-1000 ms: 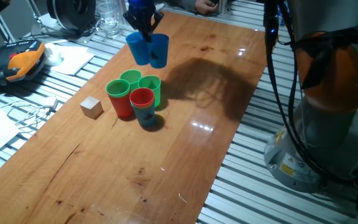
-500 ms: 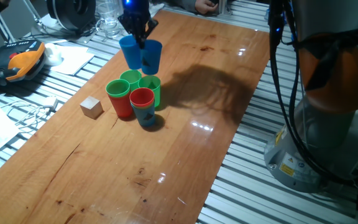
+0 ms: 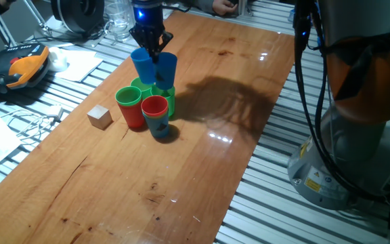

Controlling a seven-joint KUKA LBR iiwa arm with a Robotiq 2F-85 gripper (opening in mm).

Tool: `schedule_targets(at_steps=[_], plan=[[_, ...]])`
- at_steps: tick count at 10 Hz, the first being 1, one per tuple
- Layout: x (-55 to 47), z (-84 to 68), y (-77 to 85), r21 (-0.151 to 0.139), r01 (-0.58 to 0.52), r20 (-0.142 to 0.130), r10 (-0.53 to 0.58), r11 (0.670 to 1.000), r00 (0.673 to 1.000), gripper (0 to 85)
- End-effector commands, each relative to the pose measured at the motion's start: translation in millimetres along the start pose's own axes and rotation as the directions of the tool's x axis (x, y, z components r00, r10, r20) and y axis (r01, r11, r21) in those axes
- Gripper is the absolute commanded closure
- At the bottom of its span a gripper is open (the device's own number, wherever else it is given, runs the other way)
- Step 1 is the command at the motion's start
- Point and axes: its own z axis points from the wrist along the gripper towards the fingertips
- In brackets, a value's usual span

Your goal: Stack the cups

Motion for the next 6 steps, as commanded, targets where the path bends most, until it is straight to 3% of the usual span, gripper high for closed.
schedule_targets(at_steps=[1,4,6], plan=[[1.4,2.1,-0.6,-0.002,-0.001,-0.002,0.001,1.000,1.000,85.0],[13.2,13.7,-4.2,-0.010,-0.025,-0.007,0.024,1.000,1.000,85.0],[13.7,14.0,-3.8,-0.011,-0.026,-0.013,0.026,1.000,1.000,85.0]])
